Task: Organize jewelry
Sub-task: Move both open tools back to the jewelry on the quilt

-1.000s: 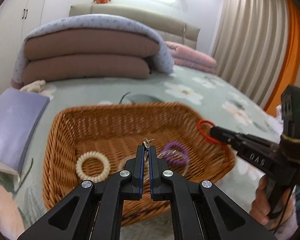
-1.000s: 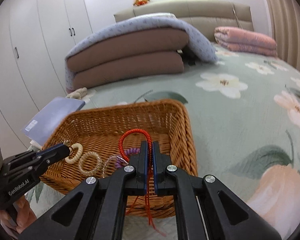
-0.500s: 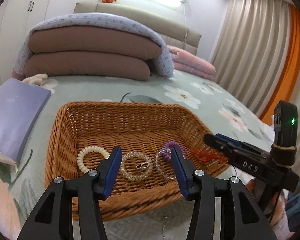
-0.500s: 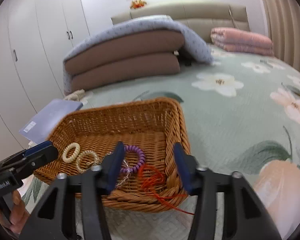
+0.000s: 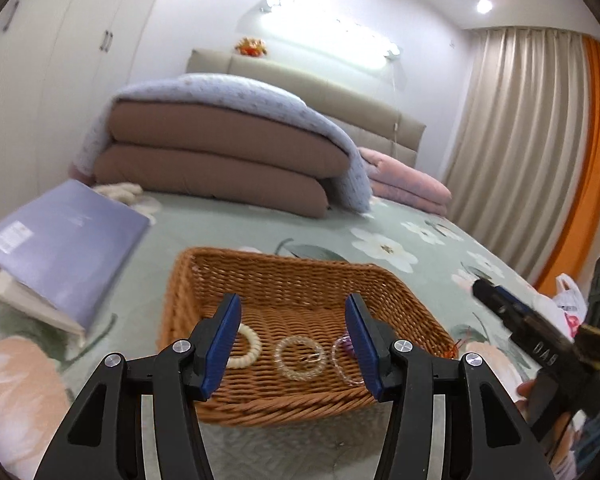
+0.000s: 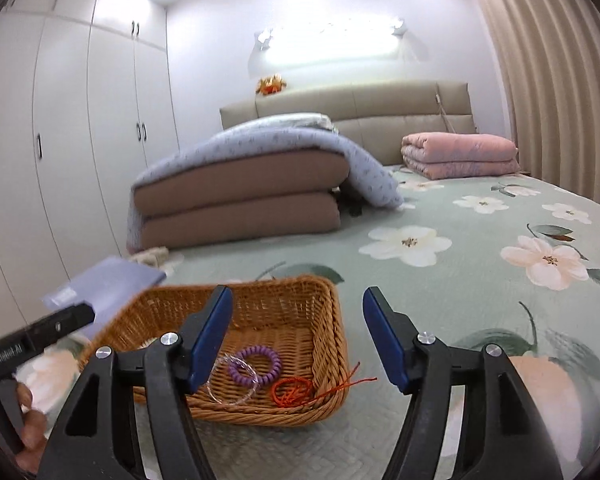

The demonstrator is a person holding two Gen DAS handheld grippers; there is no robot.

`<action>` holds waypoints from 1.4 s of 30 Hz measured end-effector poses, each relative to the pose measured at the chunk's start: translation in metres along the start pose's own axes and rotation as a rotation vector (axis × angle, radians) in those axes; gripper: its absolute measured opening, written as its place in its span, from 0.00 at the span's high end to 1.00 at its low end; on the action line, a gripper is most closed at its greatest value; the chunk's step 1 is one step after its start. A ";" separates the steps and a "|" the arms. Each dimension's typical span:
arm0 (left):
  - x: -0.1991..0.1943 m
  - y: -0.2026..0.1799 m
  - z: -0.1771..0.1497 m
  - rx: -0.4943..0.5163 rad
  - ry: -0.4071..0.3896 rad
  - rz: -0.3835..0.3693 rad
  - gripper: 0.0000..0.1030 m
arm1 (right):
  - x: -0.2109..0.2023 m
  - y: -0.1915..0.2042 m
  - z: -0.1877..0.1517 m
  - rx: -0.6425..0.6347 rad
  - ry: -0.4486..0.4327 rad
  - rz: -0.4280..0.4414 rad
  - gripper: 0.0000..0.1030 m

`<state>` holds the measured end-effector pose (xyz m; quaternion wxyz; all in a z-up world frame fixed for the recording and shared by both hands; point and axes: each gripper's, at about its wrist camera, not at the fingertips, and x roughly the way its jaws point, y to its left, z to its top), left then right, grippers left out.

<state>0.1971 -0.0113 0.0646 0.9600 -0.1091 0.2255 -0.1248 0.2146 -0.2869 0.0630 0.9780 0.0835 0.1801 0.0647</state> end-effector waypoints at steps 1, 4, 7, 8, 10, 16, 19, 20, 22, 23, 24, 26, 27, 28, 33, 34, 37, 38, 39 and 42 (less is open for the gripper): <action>-0.005 0.000 -0.002 0.003 0.001 0.010 0.46 | -0.006 -0.001 0.000 0.012 -0.006 -0.001 0.32; -0.026 0.003 -0.011 0.007 0.007 0.041 0.46 | -0.023 -0.002 -0.005 0.026 0.001 -0.013 0.32; -0.044 0.010 -0.021 -0.001 0.051 0.038 0.46 | -0.044 0.000 -0.023 0.014 0.055 -0.026 0.32; -0.050 0.014 -0.024 -0.012 0.056 0.040 0.46 | -0.050 0.001 -0.030 0.006 0.078 -0.009 0.32; -0.068 0.024 -0.035 -0.029 0.080 0.062 0.45 | -0.062 0.005 -0.045 -0.007 0.135 0.032 0.32; -0.117 0.050 -0.083 -0.041 0.151 0.155 0.33 | -0.086 0.019 -0.085 -0.092 0.218 0.058 0.32; -0.130 0.056 -0.114 -0.050 0.216 0.146 0.33 | -0.082 0.022 -0.099 -0.101 0.262 0.069 0.32; -0.132 0.059 -0.124 -0.056 0.247 0.146 0.33 | -0.080 0.024 -0.102 -0.111 0.275 0.064 0.32; -0.135 0.061 -0.134 -0.062 0.265 0.152 0.33 | -0.077 0.025 -0.104 -0.122 0.285 0.048 0.32; -0.135 0.061 -0.136 -0.064 0.269 0.152 0.33 | -0.076 0.024 -0.105 -0.120 0.291 0.048 0.32; -0.136 0.061 -0.138 -0.068 0.271 0.147 0.33 | -0.074 0.022 -0.105 -0.117 0.296 0.049 0.32; -0.136 0.060 -0.136 -0.081 0.269 0.122 0.33 | -0.071 0.018 -0.106 -0.105 0.311 0.055 0.35; -0.135 0.059 -0.134 -0.089 0.268 0.101 0.33 | -0.069 0.017 -0.106 -0.099 0.319 0.065 0.37; -0.132 0.055 -0.132 -0.096 0.271 0.077 0.33 | -0.067 0.015 -0.107 -0.093 0.330 0.073 0.38; -0.100 0.031 -0.123 -0.092 0.330 0.017 0.33 | -0.056 0.015 -0.112 -0.082 0.392 0.101 0.46; -0.092 0.027 -0.122 -0.093 0.344 0.008 0.33 | -0.055 0.015 -0.112 -0.078 0.403 0.119 0.46; -0.068 0.018 -0.118 -0.092 0.384 0.018 0.33 | -0.052 0.016 -0.115 -0.075 0.441 0.175 0.46; -0.059 0.015 -0.118 -0.090 0.400 0.028 0.33 | -0.050 0.018 -0.118 -0.082 0.463 0.191 0.46; -0.053 0.014 -0.118 -0.086 0.411 0.041 0.33 | -0.048 0.020 -0.120 -0.094 0.476 0.189 0.46; -0.039 0.009 -0.120 -0.050 0.429 0.080 0.33 | -0.045 0.029 -0.125 -0.139 0.498 0.170 0.46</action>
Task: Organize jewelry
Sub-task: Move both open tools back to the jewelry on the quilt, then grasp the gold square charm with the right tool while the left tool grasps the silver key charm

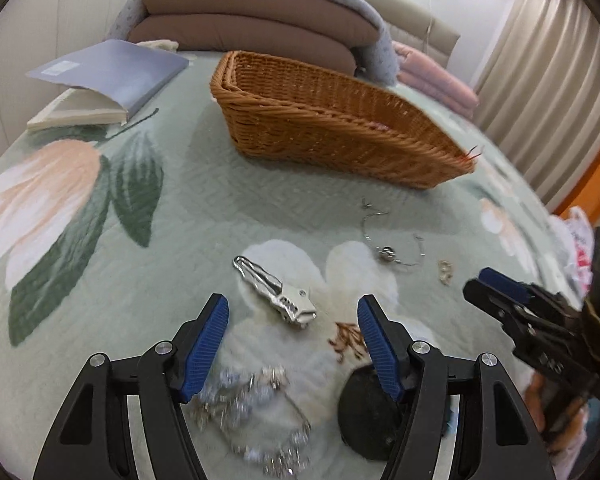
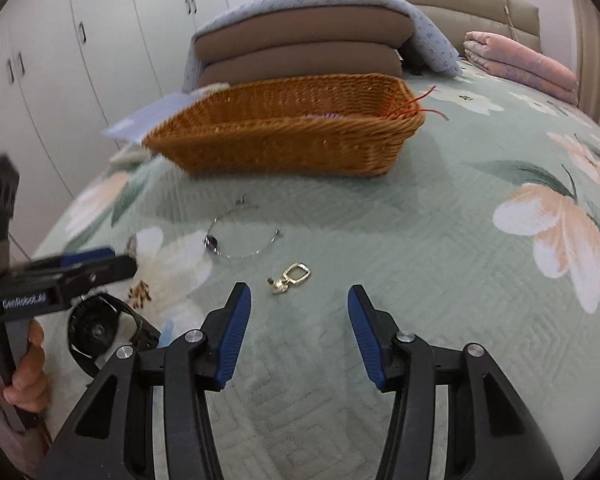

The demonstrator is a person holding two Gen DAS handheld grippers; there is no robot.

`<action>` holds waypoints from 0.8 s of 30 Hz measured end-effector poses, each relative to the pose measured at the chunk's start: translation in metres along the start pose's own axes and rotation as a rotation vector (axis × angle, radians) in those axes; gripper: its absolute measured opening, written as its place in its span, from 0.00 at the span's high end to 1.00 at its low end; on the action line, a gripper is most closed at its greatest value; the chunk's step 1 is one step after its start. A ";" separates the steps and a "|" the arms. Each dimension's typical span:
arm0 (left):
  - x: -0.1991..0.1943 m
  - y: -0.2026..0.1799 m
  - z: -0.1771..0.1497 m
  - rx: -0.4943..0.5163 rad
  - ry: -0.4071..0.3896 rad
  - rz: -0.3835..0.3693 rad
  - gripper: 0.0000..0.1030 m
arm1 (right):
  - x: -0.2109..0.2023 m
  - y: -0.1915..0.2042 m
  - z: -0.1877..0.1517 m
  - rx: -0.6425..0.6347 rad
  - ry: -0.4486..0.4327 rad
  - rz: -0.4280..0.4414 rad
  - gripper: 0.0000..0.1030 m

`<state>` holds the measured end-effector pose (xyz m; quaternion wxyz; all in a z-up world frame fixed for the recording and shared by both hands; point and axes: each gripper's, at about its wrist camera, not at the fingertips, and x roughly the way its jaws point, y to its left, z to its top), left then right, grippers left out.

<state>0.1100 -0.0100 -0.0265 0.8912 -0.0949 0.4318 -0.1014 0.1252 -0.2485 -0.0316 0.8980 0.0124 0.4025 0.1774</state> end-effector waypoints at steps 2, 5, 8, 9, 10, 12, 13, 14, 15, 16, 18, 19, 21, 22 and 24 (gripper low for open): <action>0.004 -0.003 0.003 0.016 -0.003 0.009 0.33 | 0.003 0.003 -0.001 -0.011 0.009 -0.008 0.46; 0.007 -0.003 0.005 0.029 -0.008 0.024 0.42 | 0.006 0.001 0.000 -0.003 0.015 -0.005 0.50; 0.007 -0.003 0.004 0.051 -0.018 0.056 0.53 | 0.010 0.000 0.003 -0.002 0.023 -0.016 0.52; 0.007 -0.002 0.003 0.057 -0.020 0.070 0.56 | 0.012 0.001 0.005 -0.010 0.025 -0.029 0.53; 0.007 -0.002 0.003 0.065 -0.022 0.086 0.62 | 0.015 0.004 0.006 -0.022 0.031 -0.044 0.54; 0.004 0.001 0.002 0.074 -0.023 0.089 0.66 | 0.017 0.007 0.006 -0.043 0.030 -0.065 0.56; 0.003 0.004 0.001 0.071 -0.023 0.083 0.67 | 0.016 0.009 0.005 -0.051 0.026 -0.070 0.64; 0.001 0.006 0.001 0.066 -0.024 0.077 0.69 | 0.015 0.009 0.005 -0.052 0.024 -0.070 0.67; -0.001 0.010 -0.001 0.056 -0.027 0.070 0.69 | 0.014 0.008 0.004 -0.045 0.022 -0.070 0.71; -0.002 0.013 -0.001 0.049 -0.028 0.061 0.69 | 0.013 0.005 0.004 -0.030 0.021 -0.066 0.72; -0.004 0.016 -0.003 0.042 -0.030 0.045 0.69 | 0.009 0.001 0.002 -0.008 0.021 -0.067 0.72; -0.004 0.016 -0.004 0.047 -0.032 0.044 0.69 | 0.006 0.000 0.001 -0.001 0.016 -0.077 0.72; -0.004 0.014 -0.005 0.064 -0.038 0.054 0.69 | 0.002 -0.003 -0.001 0.009 0.010 -0.106 0.72; -0.004 0.013 -0.006 0.070 -0.042 0.058 0.69 | 0.000 -0.004 -0.002 0.015 0.008 -0.117 0.72; -0.004 0.012 -0.007 0.079 -0.046 0.064 0.69 | -0.001 -0.002 -0.002 0.010 0.000 -0.115 0.72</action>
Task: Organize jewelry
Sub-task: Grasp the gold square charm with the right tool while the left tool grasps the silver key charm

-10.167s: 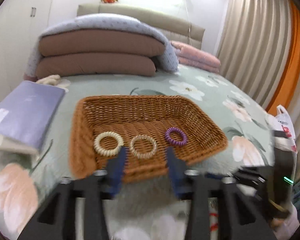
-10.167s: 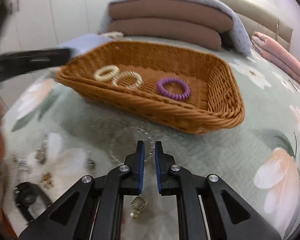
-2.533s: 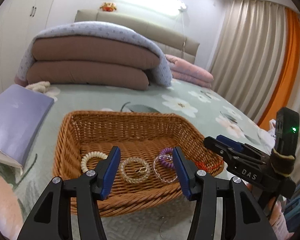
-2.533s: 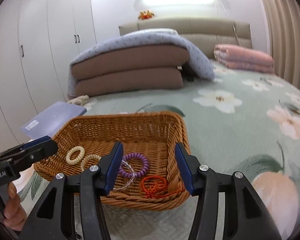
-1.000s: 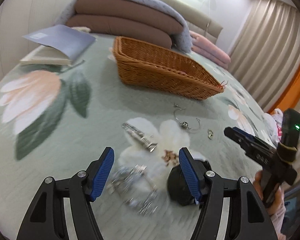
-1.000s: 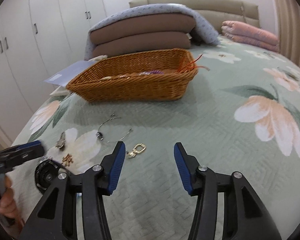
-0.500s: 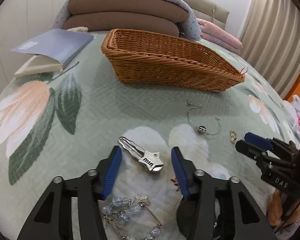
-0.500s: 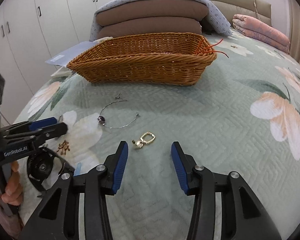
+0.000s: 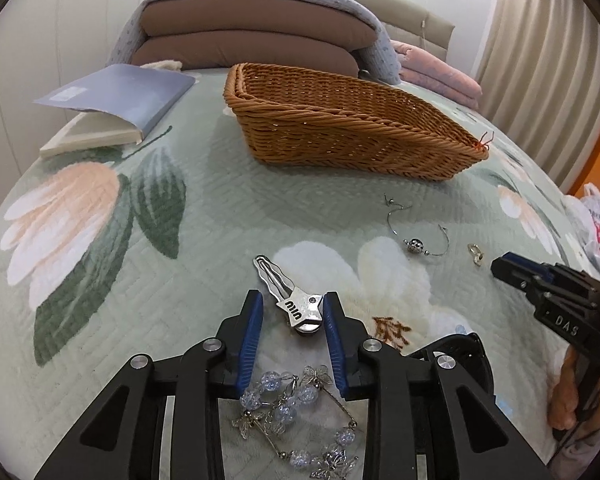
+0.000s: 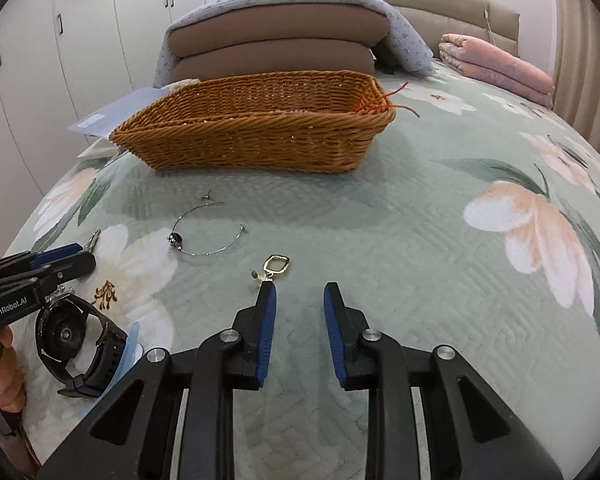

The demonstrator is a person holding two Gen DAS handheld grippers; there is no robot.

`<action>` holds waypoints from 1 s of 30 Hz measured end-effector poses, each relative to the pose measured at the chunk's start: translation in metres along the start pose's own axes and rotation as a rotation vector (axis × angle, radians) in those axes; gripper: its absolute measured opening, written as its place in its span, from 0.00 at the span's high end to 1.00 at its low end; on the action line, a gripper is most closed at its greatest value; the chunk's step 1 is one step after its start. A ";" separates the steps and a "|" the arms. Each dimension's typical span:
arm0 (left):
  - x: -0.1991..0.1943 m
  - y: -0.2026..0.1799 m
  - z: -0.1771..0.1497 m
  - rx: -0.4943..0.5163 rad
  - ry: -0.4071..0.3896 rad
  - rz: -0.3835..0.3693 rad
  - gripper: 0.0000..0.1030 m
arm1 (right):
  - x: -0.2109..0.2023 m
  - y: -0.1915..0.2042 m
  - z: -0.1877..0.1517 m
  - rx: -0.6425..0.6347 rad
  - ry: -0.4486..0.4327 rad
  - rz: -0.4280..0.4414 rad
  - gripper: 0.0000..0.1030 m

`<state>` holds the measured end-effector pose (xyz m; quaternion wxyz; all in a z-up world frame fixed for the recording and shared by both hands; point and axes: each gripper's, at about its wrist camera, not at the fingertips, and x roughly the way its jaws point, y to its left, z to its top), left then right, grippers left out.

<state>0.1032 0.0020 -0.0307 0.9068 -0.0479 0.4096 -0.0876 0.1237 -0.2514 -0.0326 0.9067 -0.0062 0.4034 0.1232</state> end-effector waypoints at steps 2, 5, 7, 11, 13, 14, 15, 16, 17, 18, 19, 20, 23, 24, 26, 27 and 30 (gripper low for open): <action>0.000 0.000 -0.001 0.001 -0.004 -0.002 0.69 | 0.001 0.008 0.000 -0.036 0.002 0.010 0.72; 0.000 0.001 0.000 -0.004 -0.005 -0.009 0.69 | 0.009 0.022 0.002 -0.093 0.025 -0.032 0.72; 0.000 0.000 0.000 -0.005 -0.005 -0.011 0.69 | 0.014 0.024 0.007 -0.088 0.031 -0.027 0.72; 0.000 0.001 0.000 -0.010 -0.008 -0.014 0.69 | 0.027 0.021 0.015 -0.046 0.053 -0.009 0.72; 0.000 0.001 0.000 -0.015 -0.010 -0.012 0.69 | 0.028 0.024 0.015 -0.053 0.050 -0.022 0.73; 0.000 0.000 0.000 -0.013 -0.011 -0.010 0.69 | 0.027 0.026 0.013 -0.062 0.044 -0.033 0.73; 0.000 0.000 -0.001 -0.012 -0.012 -0.009 0.69 | 0.026 0.029 0.012 -0.074 0.039 -0.049 0.78; 0.000 0.000 -0.001 -0.013 -0.013 -0.009 0.69 | 0.026 0.031 0.011 -0.081 0.033 -0.062 0.82; 0.000 0.001 -0.001 -0.014 -0.013 -0.011 0.69 | 0.025 0.033 0.011 -0.083 0.027 -0.066 0.82; 0.000 0.001 -0.001 -0.015 -0.014 -0.011 0.69 | 0.024 0.032 0.010 -0.081 0.022 -0.065 0.82; 0.000 0.000 -0.001 -0.012 -0.015 -0.009 0.70 | 0.022 0.030 0.010 -0.074 0.019 -0.059 0.82; 0.000 -0.001 -0.001 -0.008 -0.016 -0.005 0.72 | 0.021 0.026 0.009 -0.060 0.017 -0.048 0.82; 0.001 -0.003 -0.001 0.004 -0.016 0.006 0.74 | 0.014 0.015 0.008 -0.010 0.001 -0.001 0.83; 0.001 -0.003 -0.001 0.006 -0.019 0.010 0.75 | 0.012 0.011 0.008 0.006 -0.005 0.020 0.83; -0.001 -0.003 -0.001 0.008 -0.026 0.009 0.77 | 0.007 0.003 0.008 0.039 -0.018 0.067 0.82; -0.002 -0.003 -0.001 0.009 -0.030 0.005 0.77 | 0.004 -0.001 0.009 0.053 -0.028 0.093 0.83; -0.007 -0.003 -0.001 0.009 -0.055 -0.011 0.77 | -0.005 -0.009 0.009 0.084 -0.061 0.150 0.82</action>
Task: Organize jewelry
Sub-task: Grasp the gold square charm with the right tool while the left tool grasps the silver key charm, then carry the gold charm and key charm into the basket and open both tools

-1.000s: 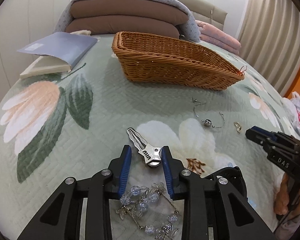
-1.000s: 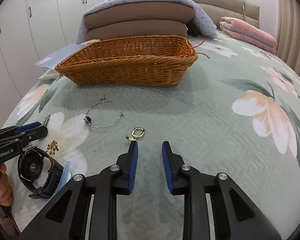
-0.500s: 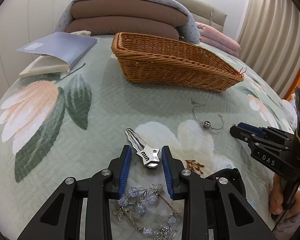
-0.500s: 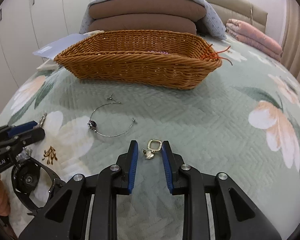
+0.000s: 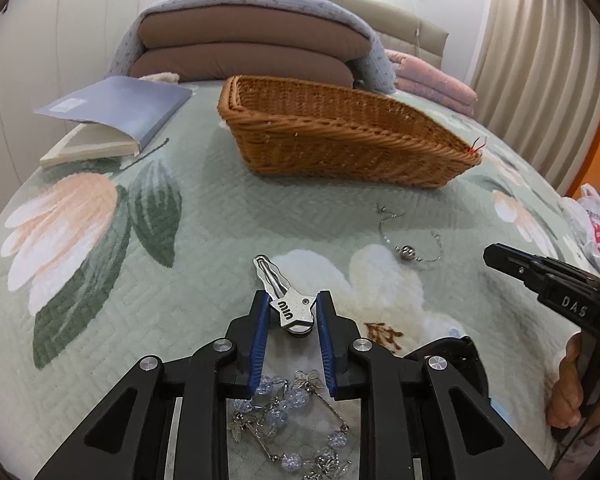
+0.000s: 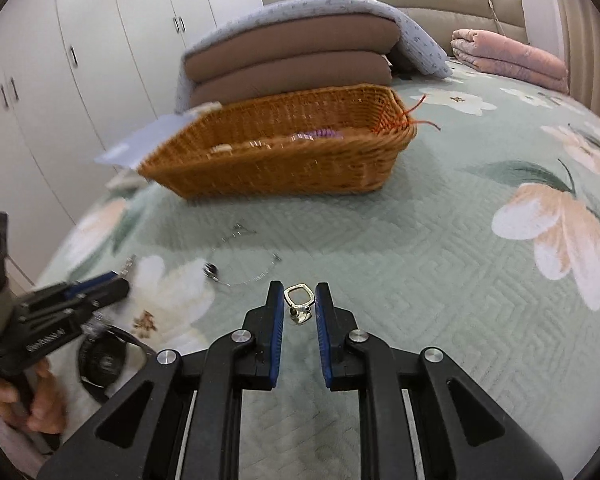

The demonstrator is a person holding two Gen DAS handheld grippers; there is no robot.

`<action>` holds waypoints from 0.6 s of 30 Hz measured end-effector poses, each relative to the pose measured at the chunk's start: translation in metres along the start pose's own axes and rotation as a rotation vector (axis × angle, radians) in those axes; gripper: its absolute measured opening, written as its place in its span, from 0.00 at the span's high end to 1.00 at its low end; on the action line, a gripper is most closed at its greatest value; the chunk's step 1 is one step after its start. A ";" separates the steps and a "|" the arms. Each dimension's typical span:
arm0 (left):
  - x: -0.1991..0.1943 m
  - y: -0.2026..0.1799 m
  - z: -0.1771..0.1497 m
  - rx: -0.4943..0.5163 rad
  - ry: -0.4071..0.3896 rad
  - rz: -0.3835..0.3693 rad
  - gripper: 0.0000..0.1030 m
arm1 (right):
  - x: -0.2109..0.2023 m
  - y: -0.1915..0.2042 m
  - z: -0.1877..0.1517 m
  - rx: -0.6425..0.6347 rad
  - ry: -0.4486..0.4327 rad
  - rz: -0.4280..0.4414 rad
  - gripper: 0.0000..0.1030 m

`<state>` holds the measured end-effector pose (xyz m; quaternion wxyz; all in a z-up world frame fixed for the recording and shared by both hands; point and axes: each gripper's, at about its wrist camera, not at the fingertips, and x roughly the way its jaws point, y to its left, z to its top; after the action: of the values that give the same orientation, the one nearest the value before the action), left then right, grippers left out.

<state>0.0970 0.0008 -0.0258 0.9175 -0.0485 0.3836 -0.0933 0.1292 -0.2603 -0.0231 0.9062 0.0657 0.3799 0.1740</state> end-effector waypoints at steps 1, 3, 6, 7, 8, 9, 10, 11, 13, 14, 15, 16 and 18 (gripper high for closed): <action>-0.002 0.000 0.000 0.000 -0.011 -0.002 0.77 | -0.002 -0.002 0.000 0.009 -0.004 0.013 0.82; -0.006 0.000 0.001 -0.002 -0.026 -0.006 0.77 | -0.004 -0.004 0.001 0.021 -0.011 0.028 0.82; -0.013 0.001 0.004 -0.009 -0.052 -0.017 0.77 | -0.009 -0.003 0.004 0.022 -0.032 0.027 0.82; -0.016 0.001 0.006 -0.010 -0.063 -0.020 0.77 | -0.012 -0.001 0.005 0.017 -0.041 0.024 0.83; -0.019 0.001 0.008 -0.007 -0.076 -0.023 0.77 | -0.015 0.001 0.007 0.007 -0.053 0.015 0.82; -0.023 0.000 0.011 -0.004 -0.089 -0.025 0.77 | -0.018 0.003 0.009 -0.004 -0.065 0.002 0.82; -0.027 -0.001 0.014 -0.001 -0.100 -0.028 0.77 | -0.022 0.006 0.012 -0.015 -0.081 -0.011 0.83; -0.030 -0.002 0.018 0.002 -0.109 -0.030 0.77 | -0.025 0.007 0.016 -0.018 -0.092 -0.012 0.82; -0.037 -0.005 0.028 0.011 -0.129 -0.038 0.77 | -0.033 0.010 0.026 -0.024 -0.119 -0.018 0.82; -0.039 -0.006 0.033 0.017 -0.139 -0.037 0.77 | -0.036 0.011 0.031 -0.028 -0.131 -0.023 0.82; -0.042 -0.008 0.039 0.026 -0.149 -0.036 0.77 | -0.038 0.011 0.037 -0.030 -0.141 -0.026 0.82; -0.044 -0.011 0.048 0.034 -0.159 -0.036 0.77 | -0.040 0.012 0.045 -0.032 -0.152 -0.030 0.82; -0.047 -0.015 0.065 0.043 -0.187 -0.037 0.77 | -0.043 0.013 0.065 -0.038 -0.183 -0.041 0.82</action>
<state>0.1094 -0.0029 0.0548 0.9482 -0.0446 0.2933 -0.1135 0.1439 -0.2626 0.0547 0.9414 0.0563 0.2935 0.1560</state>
